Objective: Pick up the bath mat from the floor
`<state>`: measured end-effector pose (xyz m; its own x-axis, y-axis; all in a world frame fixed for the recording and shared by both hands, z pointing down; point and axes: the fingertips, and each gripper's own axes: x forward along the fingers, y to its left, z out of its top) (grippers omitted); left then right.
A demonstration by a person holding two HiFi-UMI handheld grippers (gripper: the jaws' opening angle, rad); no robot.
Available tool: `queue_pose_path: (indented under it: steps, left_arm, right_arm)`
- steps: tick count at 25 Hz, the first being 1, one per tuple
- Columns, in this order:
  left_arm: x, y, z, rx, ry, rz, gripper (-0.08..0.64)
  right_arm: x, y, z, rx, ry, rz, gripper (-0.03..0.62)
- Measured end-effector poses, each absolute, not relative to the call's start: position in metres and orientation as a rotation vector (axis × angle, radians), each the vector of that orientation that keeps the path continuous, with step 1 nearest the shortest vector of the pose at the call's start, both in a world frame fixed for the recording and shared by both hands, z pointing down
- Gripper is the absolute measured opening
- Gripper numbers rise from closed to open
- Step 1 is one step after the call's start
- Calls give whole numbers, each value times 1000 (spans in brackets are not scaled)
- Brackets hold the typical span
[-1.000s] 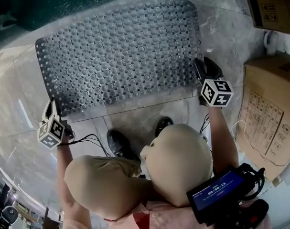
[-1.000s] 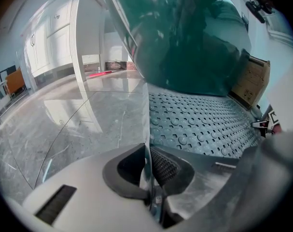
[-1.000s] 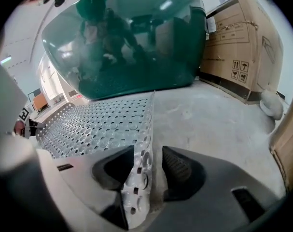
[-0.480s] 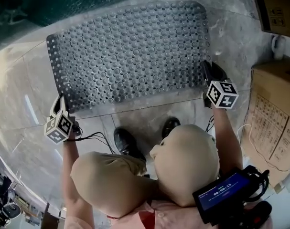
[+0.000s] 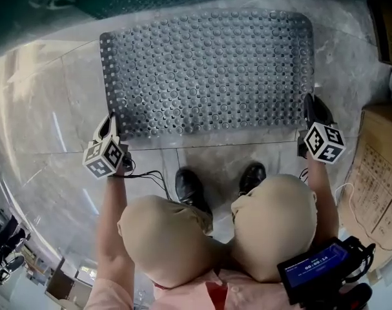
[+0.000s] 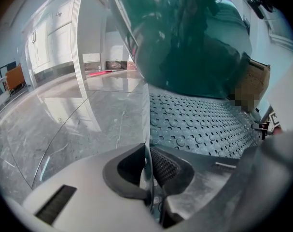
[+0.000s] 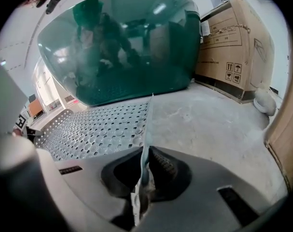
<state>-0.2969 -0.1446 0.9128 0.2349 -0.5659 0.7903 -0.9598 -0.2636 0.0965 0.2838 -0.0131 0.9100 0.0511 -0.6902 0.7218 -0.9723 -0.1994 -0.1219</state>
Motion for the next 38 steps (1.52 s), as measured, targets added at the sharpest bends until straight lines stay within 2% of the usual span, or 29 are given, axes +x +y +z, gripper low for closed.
queue_pose_path:
  steps: [22,38]
  left_arm:
    - [-296,-145,909,1931,-1385,825,37]
    - [-274,-139,876,1957,-1361,804,35]
  right_arm:
    - [271,-20,881,1957,-1689,860,31]
    - [246,-27,836,1934,-1765,799,29]
